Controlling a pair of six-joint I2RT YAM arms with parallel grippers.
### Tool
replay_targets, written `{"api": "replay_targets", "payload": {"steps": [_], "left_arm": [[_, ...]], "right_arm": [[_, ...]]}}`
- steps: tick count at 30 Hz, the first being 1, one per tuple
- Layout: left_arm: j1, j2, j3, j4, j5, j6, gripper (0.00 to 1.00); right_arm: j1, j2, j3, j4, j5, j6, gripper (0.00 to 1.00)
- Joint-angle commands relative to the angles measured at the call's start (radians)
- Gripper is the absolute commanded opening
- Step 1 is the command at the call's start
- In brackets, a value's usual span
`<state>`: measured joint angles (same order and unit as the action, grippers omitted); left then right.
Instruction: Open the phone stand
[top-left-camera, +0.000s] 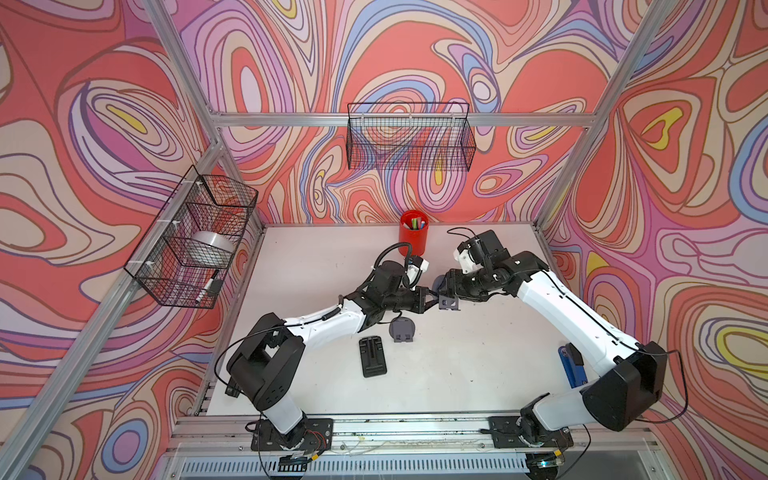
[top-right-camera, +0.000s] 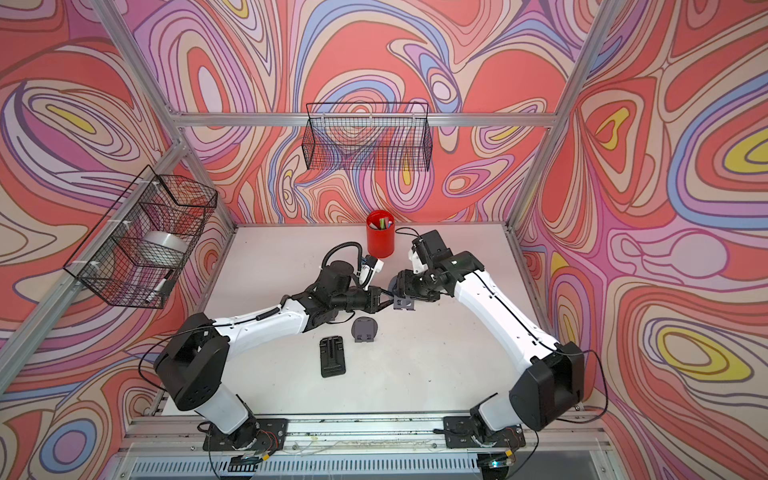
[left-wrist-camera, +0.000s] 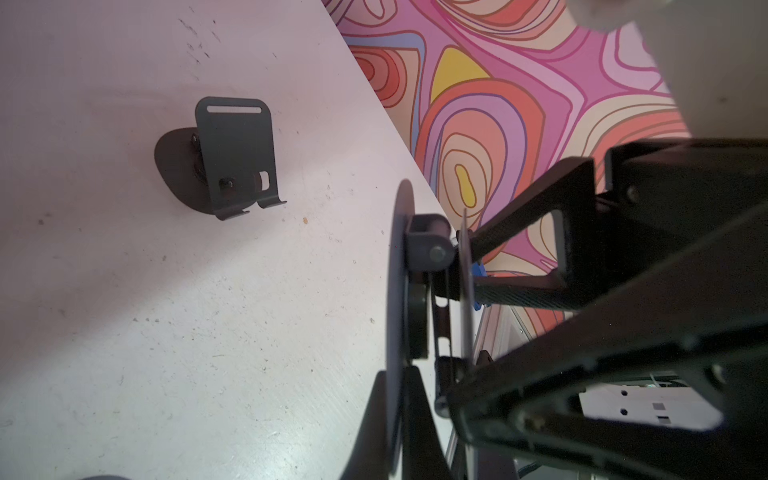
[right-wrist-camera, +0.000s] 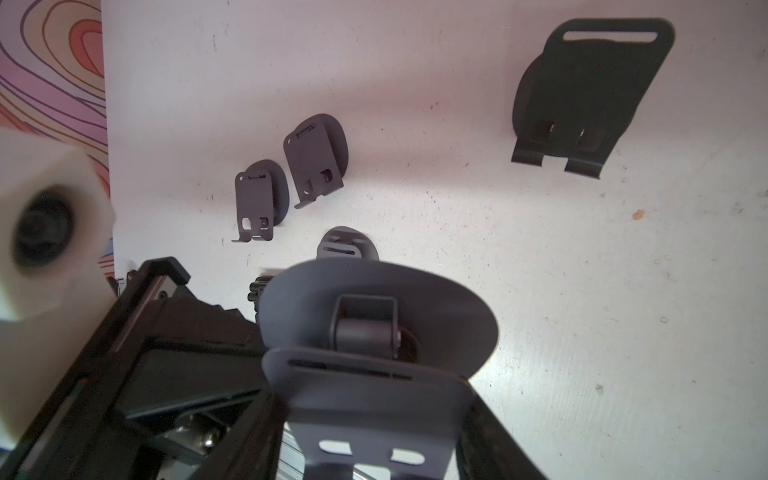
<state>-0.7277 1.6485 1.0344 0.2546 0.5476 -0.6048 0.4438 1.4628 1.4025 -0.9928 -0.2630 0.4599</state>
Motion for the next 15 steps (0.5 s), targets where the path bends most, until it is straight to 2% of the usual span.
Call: {"api": "replay_targets", "payload": {"steps": [1, 7, 12, 15], "left_arm": [[0.011, 0.014, -0.014, -0.145, -0.133, 0.092, 0.0], [0.011, -0.001, -0.02, -0.16, -0.143, 0.104, 0.0], [0.011, 0.009, -0.023, -0.042, -0.06, -0.02, 0.0], [0.011, 0.023, -0.019, 0.012, -0.04, -0.094, 0.0]], "right_arm": [[-0.015, -0.009, 0.061, -0.029, -0.102, -0.019, 0.18], [-0.031, 0.004, 0.093, -0.056, -0.132, -0.041, 0.18], [-0.031, -0.001, 0.045, -0.017, -0.125, -0.046, 0.22], [-0.03, -0.026, 0.006, 0.028, -0.127, -0.037, 0.3]]}}
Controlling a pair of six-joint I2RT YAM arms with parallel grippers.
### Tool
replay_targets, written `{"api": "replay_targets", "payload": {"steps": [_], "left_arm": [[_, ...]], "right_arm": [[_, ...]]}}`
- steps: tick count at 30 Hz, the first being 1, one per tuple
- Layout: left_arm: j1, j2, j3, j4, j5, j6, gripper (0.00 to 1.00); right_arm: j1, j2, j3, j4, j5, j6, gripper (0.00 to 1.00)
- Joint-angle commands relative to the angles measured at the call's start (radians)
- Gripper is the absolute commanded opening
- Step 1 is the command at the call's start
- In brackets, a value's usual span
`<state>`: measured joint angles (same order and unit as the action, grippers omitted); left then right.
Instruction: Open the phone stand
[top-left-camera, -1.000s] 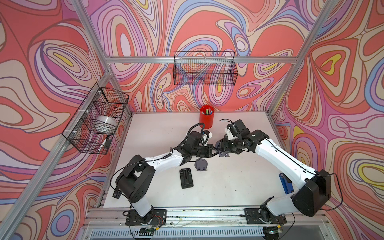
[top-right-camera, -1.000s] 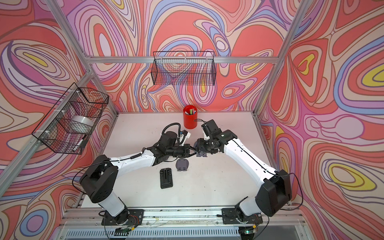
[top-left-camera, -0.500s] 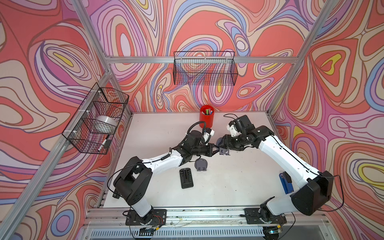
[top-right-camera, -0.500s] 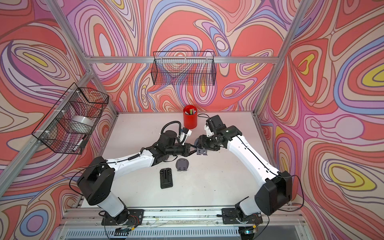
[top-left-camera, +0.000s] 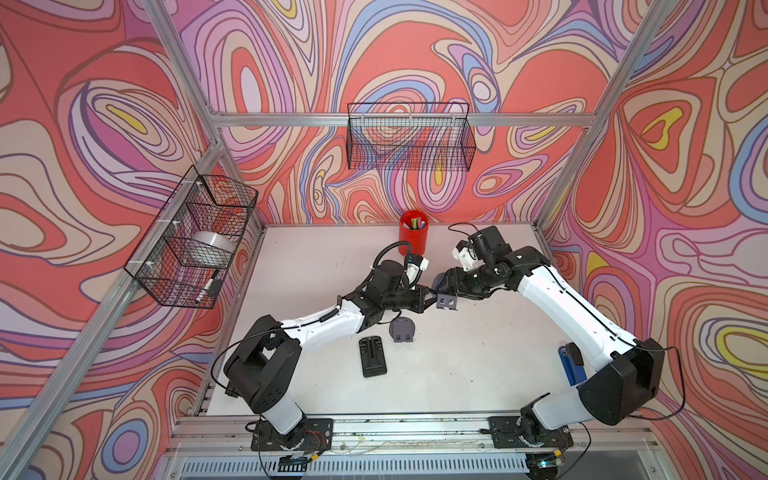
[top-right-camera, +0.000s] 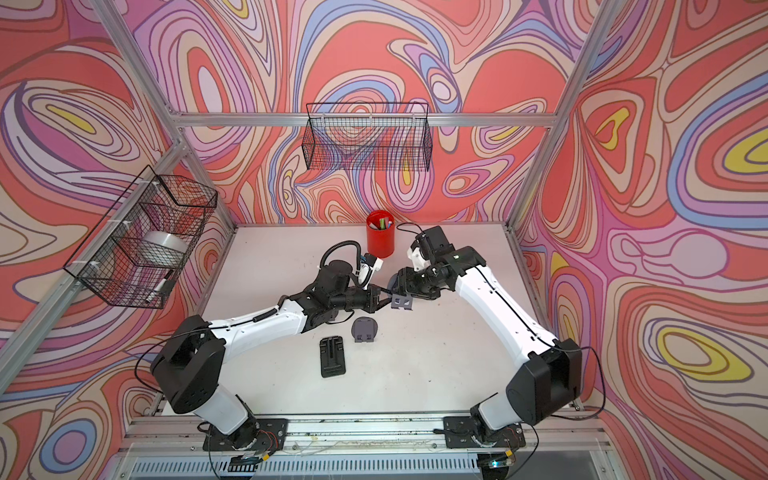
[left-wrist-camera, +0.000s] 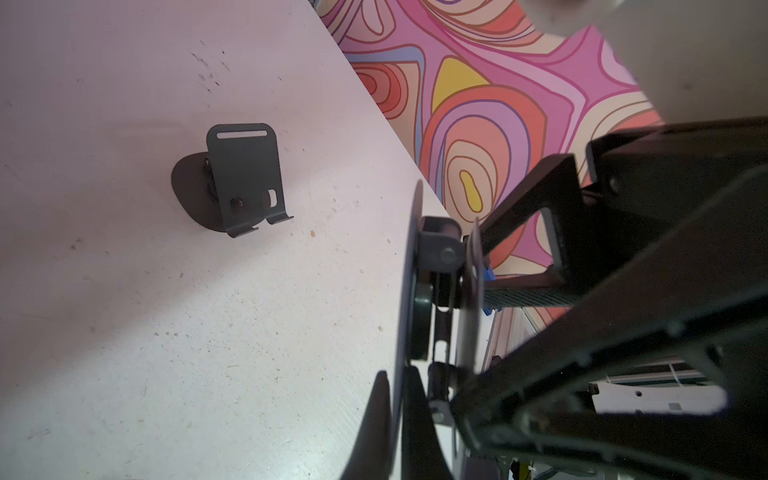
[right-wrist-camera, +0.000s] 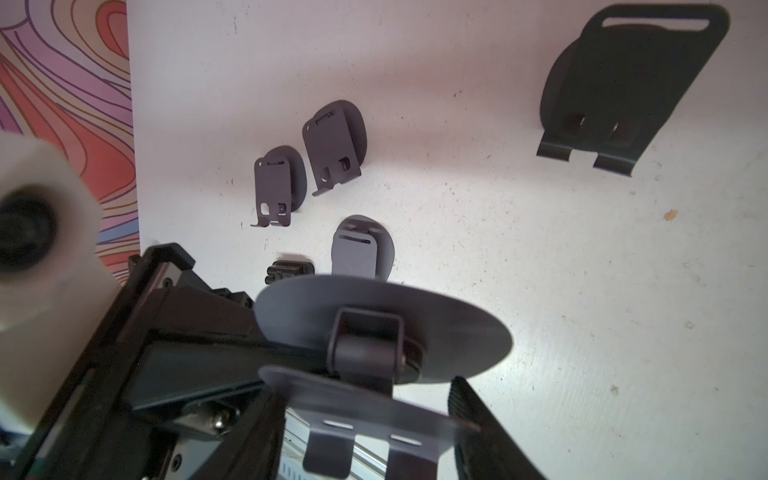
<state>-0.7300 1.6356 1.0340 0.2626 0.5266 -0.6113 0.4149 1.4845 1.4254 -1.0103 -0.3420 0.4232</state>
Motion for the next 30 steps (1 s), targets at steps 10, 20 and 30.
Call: {"api": "replay_targets", "payload": {"steps": [10, 20, 30], "left_arm": [[0.014, 0.049, 0.04, 0.023, -0.004, -0.178, 0.0], [0.014, 0.038, 0.025, 0.042, 0.005, -0.186, 0.0], [0.013, 0.05, 0.061, 0.01, -0.02, -0.209, 0.0]], "right_arm": [[0.078, -0.075, -0.027, 0.059, 0.111, 0.018, 0.64], [0.114, -0.059, -0.016, 0.061, 0.205, 0.043, 0.8], [0.17, -0.033, -0.001, 0.003, 0.314, 0.071, 0.75]]}}
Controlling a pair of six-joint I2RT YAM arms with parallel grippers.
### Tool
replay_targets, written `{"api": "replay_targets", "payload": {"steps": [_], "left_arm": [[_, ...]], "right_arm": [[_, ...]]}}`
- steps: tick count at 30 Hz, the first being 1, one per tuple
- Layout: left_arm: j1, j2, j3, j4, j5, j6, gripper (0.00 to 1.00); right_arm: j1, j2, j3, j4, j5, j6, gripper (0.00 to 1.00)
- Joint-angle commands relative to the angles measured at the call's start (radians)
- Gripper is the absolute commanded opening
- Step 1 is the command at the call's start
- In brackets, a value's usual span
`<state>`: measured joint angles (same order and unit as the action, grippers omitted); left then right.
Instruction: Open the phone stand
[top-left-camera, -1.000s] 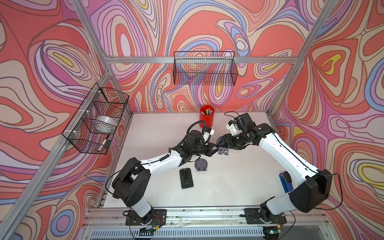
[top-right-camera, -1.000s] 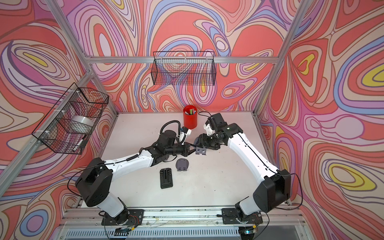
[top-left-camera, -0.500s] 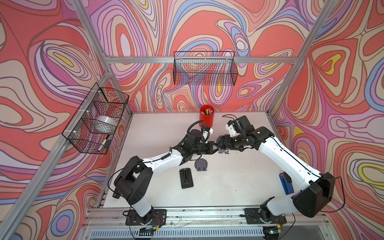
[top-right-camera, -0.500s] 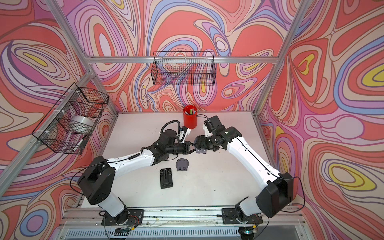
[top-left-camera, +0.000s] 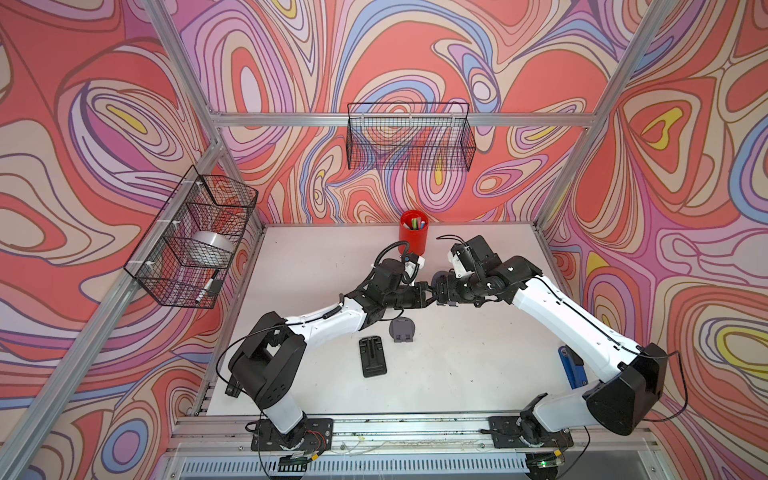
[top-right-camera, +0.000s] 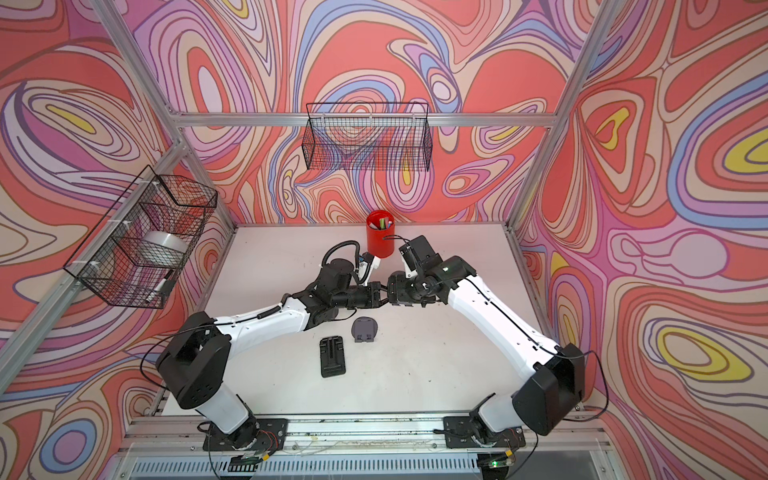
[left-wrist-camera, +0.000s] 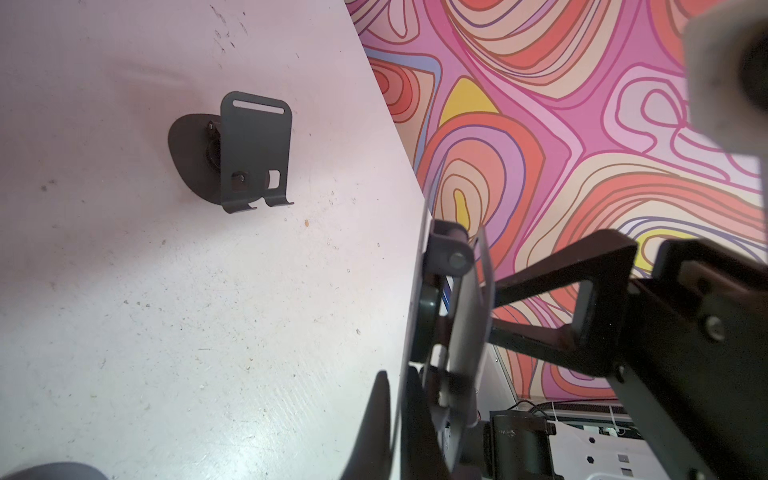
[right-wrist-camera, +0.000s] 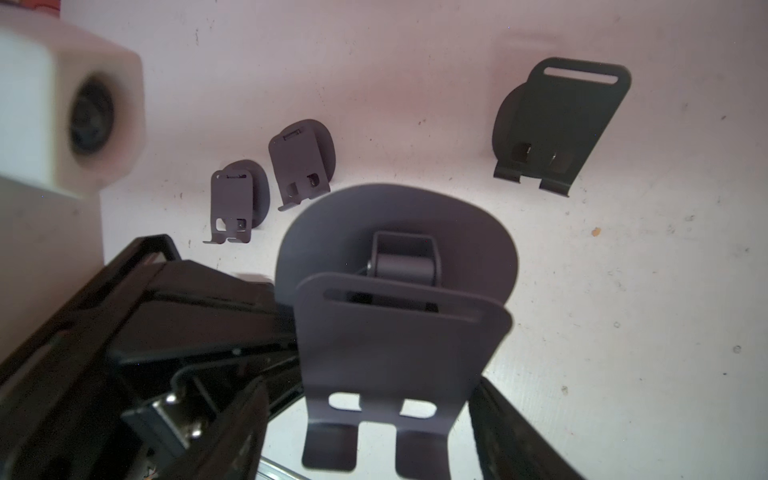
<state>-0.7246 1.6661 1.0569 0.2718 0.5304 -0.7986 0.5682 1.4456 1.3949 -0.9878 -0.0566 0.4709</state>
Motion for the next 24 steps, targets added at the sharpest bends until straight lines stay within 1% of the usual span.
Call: {"api": "replay_targets", "payload": {"steps": [1, 10, 16, 20, 24], "left_arm": [[0.008, 0.019, 0.039, 0.004, -0.024, -0.024, 0.0], [0.008, 0.014, 0.033, 0.039, -0.007, -0.047, 0.0], [0.008, 0.011, 0.016, 0.057, -0.01, -0.05, 0.0], [0.008, 0.014, 0.007, 0.07, -0.017, -0.053, 0.0], [0.008, 0.015, -0.005, 0.084, -0.028, -0.054, 0.0]], "right_arm": [[0.017, 0.004, 0.022, -0.019, 0.037, 0.028, 0.75], [0.016, -0.037, -0.072, 0.091, 0.04, 0.082, 0.75], [0.016, -0.076, -0.101, 0.107, 0.064, 0.114, 0.76], [0.016, -0.117, -0.132, 0.097, 0.093, 0.167, 0.76], [0.016, -0.17, -0.17, 0.103, 0.109, 0.249, 0.76]]}}
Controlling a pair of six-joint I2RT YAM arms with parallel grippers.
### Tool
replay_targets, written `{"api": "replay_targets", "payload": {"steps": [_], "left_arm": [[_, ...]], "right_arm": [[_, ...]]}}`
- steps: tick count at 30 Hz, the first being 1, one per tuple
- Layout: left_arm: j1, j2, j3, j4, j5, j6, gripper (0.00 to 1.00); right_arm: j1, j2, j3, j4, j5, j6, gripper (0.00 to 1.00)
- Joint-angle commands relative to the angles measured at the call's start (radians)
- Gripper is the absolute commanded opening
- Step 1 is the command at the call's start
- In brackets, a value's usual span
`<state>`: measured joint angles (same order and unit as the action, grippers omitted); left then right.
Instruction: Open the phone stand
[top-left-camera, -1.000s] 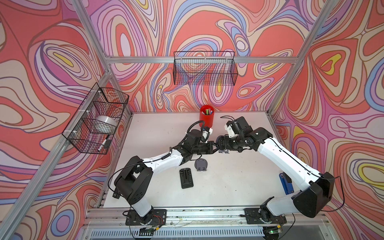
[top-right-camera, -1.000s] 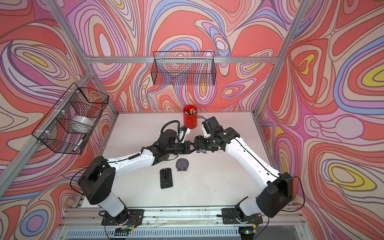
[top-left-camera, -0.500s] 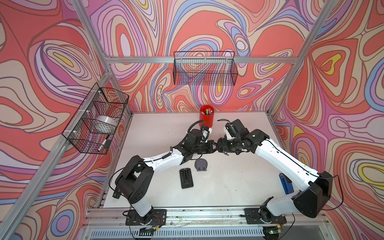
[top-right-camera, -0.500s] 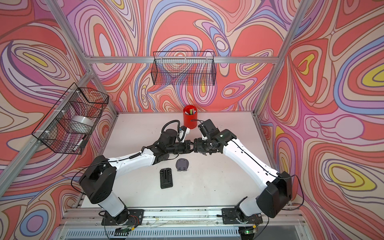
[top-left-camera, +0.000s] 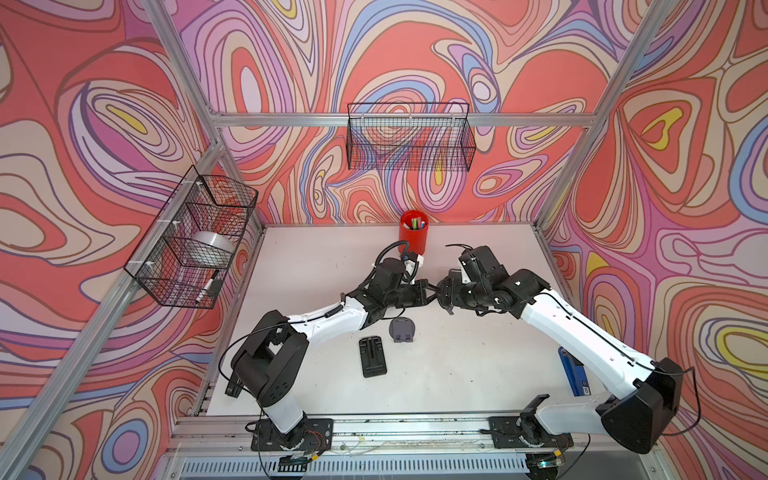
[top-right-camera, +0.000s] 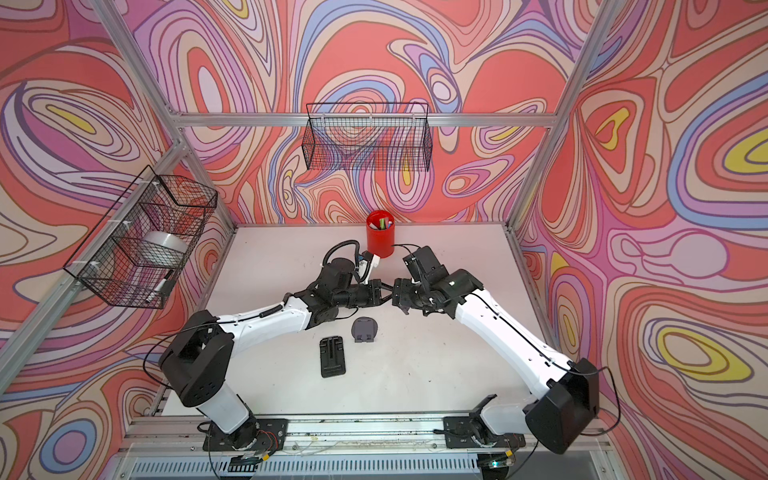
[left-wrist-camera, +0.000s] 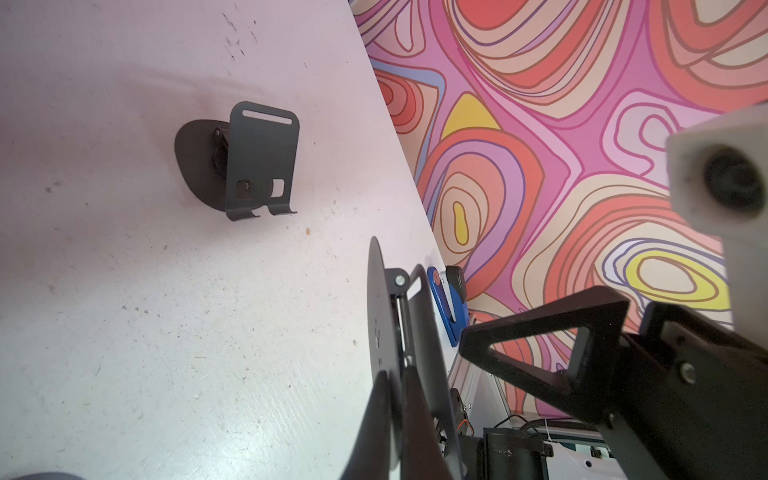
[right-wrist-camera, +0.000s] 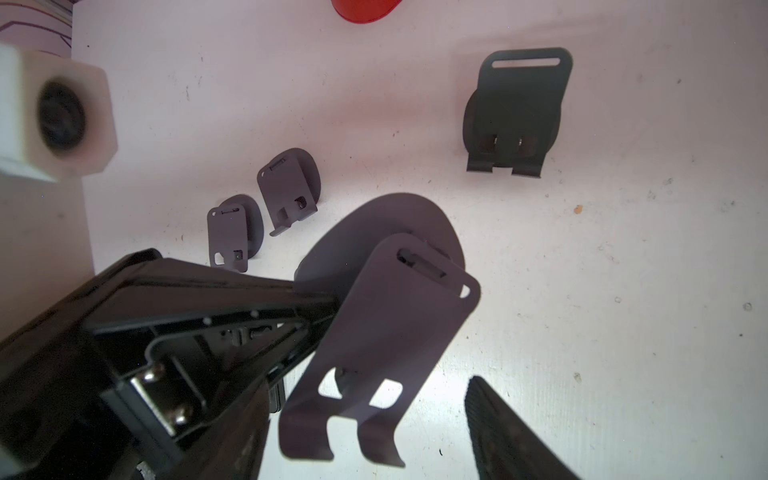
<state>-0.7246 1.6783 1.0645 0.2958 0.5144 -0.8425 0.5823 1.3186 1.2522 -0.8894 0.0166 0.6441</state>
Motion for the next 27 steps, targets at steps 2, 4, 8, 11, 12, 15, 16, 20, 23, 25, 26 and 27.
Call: {"api": "replay_targets", "payload": {"steps": [2, 4, 8, 11, 12, 15, 16, 20, 23, 25, 26, 27], "left_arm": [[0.008, 0.006, -0.027, 0.082, -0.02, -0.02, 0.0], [0.008, 0.008, -0.036, 0.099, -0.025, -0.026, 0.0], [0.008, 0.014, -0.041, 0.127, -0.025, -0.036, 0.0], [0.008, 0.014, -0.041, 0.134, -0.024, -0.036, 0.0], [0.008, 0.013, -0.04, 0.135, -0.024, -0.035, 0.0], [0.008, 0.012, -0.04, 0.138, -0.022, -0.033, 0.0], [0.008, 0.012, -0.04, 0.14, -0.023, -0.035, 0.0], [0.008, 0.012, -0.041, 0.141, -0.02, -0.035, 0.0], [0.008, 0.012, -0.043, 0.144, -0.018, -0.036, 0.0], [0.008, 0.013, -0.044, 0.147, -0.017, -0.037, 0.0], [0.008, 0.012, -0.044, 0.148, -0.018, -0.038, 0.0], [0.008, 0.012, -0.044, 0.149, -0.018, -0.038, 0.0]], "right_arm": [[0.002, -0.064, -0.046, -0.002, 0.053, 0.129, 0.76], [0.003, -0.077, -0.066, 0.014, 0.052, 0.175, 0.77], [0.002, -0.101, -0.126, 0.107, 0.028, 0.253, 0.8], [-0.001, -0.114, -0.164, 0.164, 0.027, 0.303, 0.82], [-0.005, -0.12, -0.184, 0.191, 0.02, 0.322, 0.83], [-0.015, -0.143, -0.235, 0.261, 0.006, 0.368, 0.83], [-0.023, -0.15, -0.248, 0.278, 0.003, 0.383, 0.83], [-0.042, -0.169, -0.273, 0.315, -0.004, 0.412, 0.83], [-0.044, -0.176, -0.282, 0.347, 0.002, 0.42, 0.83], [-0.05, -0.176, -0.292, 0.376, -0.006, 0.429, 0.83], [-0.053, -0.172, -0.298, 0.395, -0.013, 0.433, 0.83], [-0.057, -0.166, -0.304, 0.414, -0.023, 0.438, 0.83]]}}
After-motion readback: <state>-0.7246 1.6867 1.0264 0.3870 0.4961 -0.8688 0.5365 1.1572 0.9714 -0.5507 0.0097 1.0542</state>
